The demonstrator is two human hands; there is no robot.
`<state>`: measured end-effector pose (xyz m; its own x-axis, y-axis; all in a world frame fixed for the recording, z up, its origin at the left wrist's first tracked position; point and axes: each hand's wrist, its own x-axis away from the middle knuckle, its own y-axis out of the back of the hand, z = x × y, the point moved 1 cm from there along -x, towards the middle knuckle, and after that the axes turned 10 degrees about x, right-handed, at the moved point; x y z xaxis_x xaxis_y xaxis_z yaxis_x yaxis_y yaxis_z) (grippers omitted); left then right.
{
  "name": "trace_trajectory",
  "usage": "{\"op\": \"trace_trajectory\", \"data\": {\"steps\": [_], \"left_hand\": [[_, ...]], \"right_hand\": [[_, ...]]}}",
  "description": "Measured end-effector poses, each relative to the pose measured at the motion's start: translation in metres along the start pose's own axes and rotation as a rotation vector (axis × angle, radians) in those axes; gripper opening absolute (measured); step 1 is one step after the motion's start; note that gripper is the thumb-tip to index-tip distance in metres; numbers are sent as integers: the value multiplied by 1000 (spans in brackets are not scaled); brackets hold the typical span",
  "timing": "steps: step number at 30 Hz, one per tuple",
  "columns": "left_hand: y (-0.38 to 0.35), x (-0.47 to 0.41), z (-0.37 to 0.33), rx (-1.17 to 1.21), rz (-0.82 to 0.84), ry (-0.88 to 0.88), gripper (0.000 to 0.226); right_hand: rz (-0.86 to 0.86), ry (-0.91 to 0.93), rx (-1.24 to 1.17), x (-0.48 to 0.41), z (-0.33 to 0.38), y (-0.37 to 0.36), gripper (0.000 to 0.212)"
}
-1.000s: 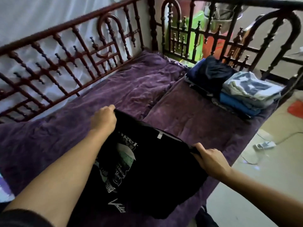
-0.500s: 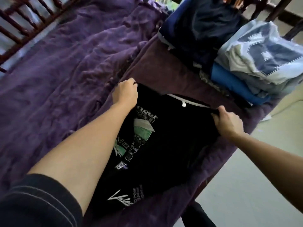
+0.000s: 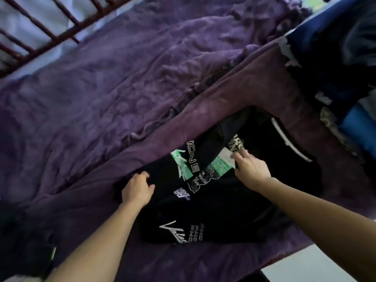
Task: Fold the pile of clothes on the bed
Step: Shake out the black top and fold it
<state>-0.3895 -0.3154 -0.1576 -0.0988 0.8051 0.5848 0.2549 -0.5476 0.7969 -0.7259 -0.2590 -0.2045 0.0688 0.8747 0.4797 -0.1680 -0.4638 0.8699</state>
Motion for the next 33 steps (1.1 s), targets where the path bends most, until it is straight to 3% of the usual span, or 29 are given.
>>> {"op": "trace_trajectory", "data": {"steps": [5, 8, 10, 13, 16, 20, 22, 26, 28, 31, 33], "left_hand": [[-51, -5, 91, -178, 165, 103, 97], [-73, -19, 109, -97, 37, 34, 70], [-65, -33, 112, 50, -123, -7, 45], [-24, -55, 110, 230, -315, -121, 27], [26, -82, 100, 414, -433, -208, 27], [53, -120, 88, 695, -417, 3, 37], [40, -128, 90, 659, -335, 125, 52], [-9, -119, 94, 682, -114, 299, 93], [-31, -112, 89, 589, -116, 275, 80], [-47, -97, 87, 430, -251, 169, 30], [-51, -83, 100, 403, -411, 142, 24]], "right_hand": [[9, 154, 229, -59, 84, -34, 83], [23, 182, 183, -84, 96, -51, 62], [-65, 121, -1, -96, 96, -42, 43], [-223, -27, -321, -124, 100, 0, 36], [-224, -93, -551, -160, 112, 53, 24], [-328, -220, -739, -198, 121, 94, 27], [-413, -240, -654, -198, 119, 92, 41], [-414, -5, -301, -162, 123, 40, 53], [-244, 116, -127, -146, 125, 5, 58], [159, 168, 126, -124, 131, -37, 70], [153, 160, 176, -102, 136, -52, 68]]}}
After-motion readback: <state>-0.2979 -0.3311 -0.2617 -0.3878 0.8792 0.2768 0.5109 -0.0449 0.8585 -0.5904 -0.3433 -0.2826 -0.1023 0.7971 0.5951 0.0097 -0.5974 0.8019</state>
